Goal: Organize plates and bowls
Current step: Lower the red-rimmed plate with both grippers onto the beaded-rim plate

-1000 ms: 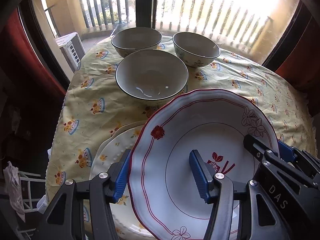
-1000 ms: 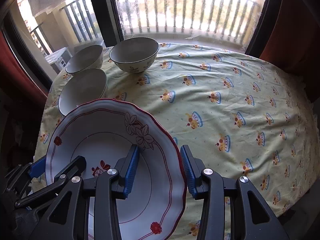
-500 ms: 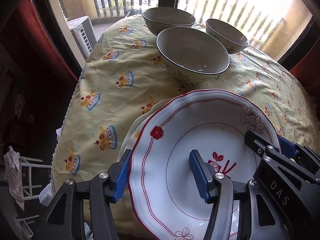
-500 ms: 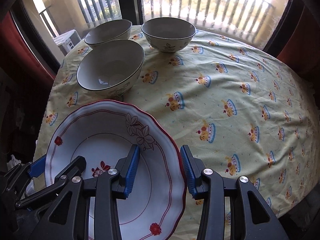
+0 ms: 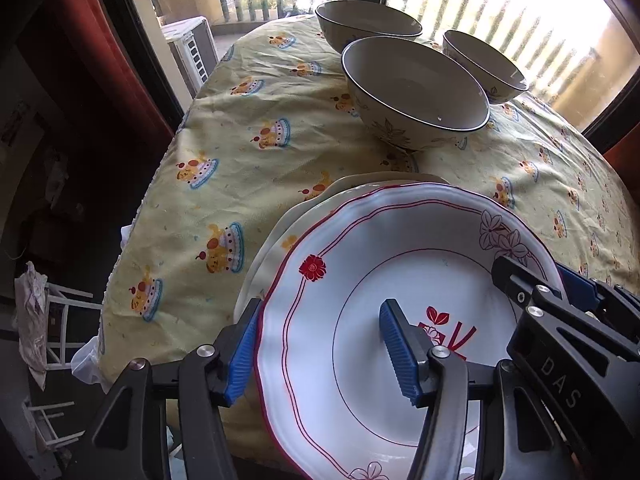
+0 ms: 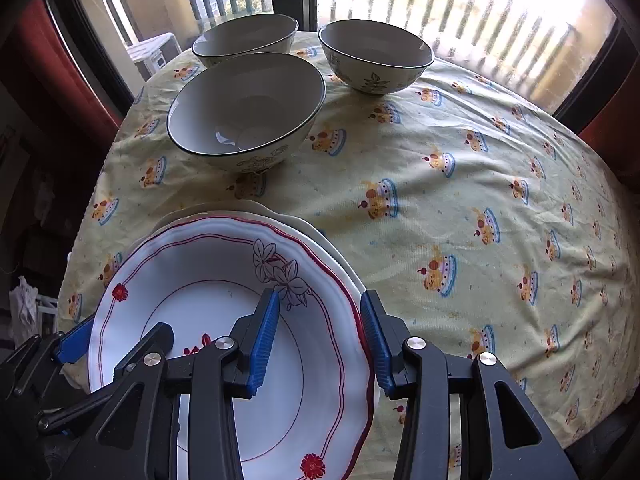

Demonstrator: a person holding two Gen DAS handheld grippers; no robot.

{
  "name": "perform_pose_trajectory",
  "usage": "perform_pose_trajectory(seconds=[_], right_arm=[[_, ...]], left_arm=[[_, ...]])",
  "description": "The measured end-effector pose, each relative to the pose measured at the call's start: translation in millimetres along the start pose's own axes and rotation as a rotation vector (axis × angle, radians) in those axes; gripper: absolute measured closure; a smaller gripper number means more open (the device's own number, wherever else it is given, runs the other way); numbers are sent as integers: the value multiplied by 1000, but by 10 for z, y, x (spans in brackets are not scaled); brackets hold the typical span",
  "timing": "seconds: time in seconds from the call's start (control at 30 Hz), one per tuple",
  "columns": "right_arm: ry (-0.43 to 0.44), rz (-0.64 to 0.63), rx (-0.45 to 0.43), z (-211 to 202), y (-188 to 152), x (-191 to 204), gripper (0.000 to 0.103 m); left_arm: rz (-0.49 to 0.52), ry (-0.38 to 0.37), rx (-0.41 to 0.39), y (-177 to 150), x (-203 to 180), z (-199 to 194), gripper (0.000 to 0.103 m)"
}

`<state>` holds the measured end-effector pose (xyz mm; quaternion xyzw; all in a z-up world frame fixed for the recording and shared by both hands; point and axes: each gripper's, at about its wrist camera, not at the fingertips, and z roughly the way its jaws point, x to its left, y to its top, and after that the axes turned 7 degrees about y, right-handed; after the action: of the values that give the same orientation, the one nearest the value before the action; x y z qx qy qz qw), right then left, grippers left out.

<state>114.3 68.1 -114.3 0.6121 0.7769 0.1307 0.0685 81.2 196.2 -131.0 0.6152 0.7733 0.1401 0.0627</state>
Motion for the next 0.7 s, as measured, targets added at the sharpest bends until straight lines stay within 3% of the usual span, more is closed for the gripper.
perform_pose_trajectory(seconds=[0.17,0.57,0.7], right_arm=[[15,-19,10,11,6,-39,56],[21,-23,17,14,45,-219,56],[26,-37,20,38,46,-213,56]], left_arm=[[-22,32,4,-20,-66,-3,44],[-57,17,53,-7,-201,94,43],[-53,32,45,-3,-248,99,36]])
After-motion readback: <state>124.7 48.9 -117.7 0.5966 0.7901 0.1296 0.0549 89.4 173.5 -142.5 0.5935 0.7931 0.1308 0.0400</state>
